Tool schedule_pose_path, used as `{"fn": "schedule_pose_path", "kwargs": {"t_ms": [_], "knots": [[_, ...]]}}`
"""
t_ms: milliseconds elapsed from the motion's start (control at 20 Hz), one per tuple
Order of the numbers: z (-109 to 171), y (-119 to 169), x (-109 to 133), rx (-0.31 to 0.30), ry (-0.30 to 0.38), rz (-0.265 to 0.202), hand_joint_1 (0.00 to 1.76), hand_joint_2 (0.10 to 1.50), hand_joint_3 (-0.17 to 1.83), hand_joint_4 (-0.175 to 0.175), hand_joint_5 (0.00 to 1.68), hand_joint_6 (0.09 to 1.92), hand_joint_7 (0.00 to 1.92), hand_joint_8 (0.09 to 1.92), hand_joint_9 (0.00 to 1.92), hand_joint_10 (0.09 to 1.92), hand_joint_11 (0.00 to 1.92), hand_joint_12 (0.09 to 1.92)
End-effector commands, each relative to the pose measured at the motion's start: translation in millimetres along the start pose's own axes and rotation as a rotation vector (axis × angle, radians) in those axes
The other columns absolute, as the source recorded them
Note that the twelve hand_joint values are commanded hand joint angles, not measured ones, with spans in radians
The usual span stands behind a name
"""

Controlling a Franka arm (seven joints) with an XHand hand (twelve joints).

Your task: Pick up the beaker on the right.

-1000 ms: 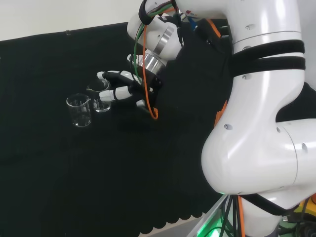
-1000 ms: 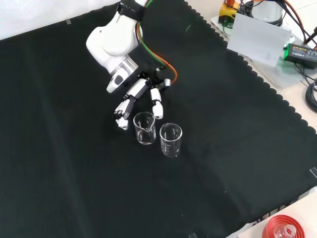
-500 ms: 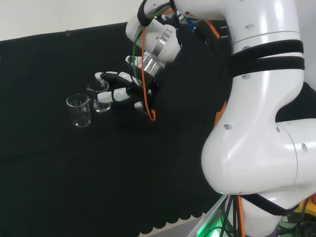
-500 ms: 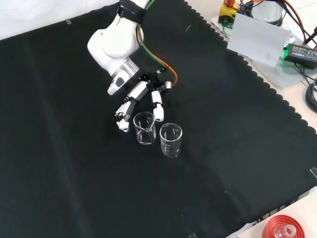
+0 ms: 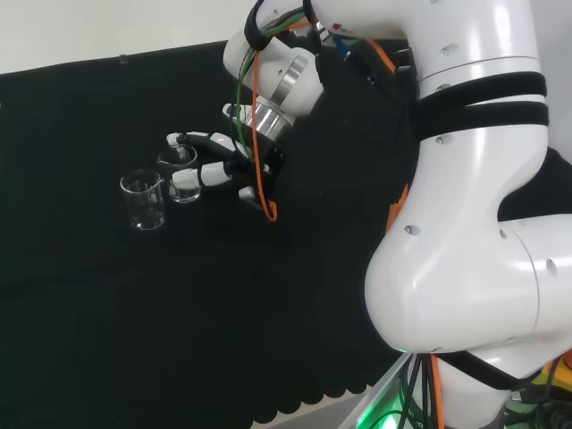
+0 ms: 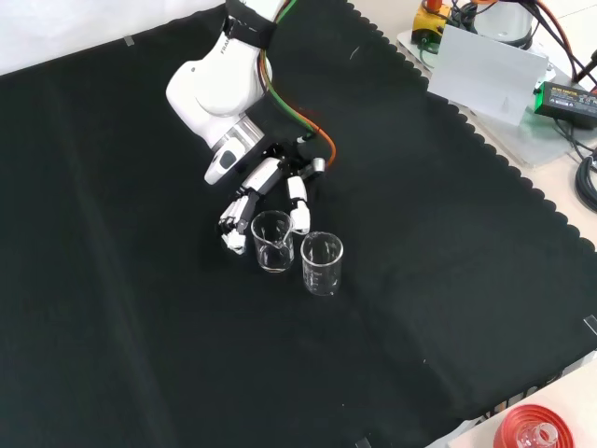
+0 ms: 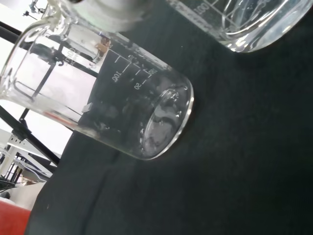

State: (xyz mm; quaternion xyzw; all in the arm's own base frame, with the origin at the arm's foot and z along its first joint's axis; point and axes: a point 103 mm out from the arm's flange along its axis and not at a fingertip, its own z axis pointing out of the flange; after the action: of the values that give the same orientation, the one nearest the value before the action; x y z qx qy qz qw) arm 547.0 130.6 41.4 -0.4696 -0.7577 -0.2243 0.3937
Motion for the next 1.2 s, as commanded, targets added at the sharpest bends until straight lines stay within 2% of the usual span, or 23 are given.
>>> {"fn": "schedule_pose_path", "kwargs": {"t_ms": [50, 350, 750, 1200], "knots": [[3.9, 4.6, 2.2, 0.009, 0.001, -0.005, 0.92, 0.86, -0.17, -0.121, 0.29, 0.09, 0.21, 0.72, 0.27, 0.74, 0.00, 1.17], [4.1, 7.5, 1.6, 0.004, 0.006, -0.017, 0.91, 0.86, -0.17, -0.117, 0.30, 0.09, 0.23, 0.72, 0.28, 0.74, 0.00, 1.17], [8.8, 12.2, 2.4, 0.044, 0.019, -0.042, 0.93, 0.86, -0.17, -0.104, 0.40, 0.09, 0.37, 0.73, 0.37, 0.71, 0.00, 1.19], [6.4, 11.9, 4.6, 0.056, 0.013, -0.070, 0.94, 0.84, -0.17, -0.102, 0.43, 0.09, 0.43, 0.74, 0.41, 0.70, 0.00, 1.22]]}}
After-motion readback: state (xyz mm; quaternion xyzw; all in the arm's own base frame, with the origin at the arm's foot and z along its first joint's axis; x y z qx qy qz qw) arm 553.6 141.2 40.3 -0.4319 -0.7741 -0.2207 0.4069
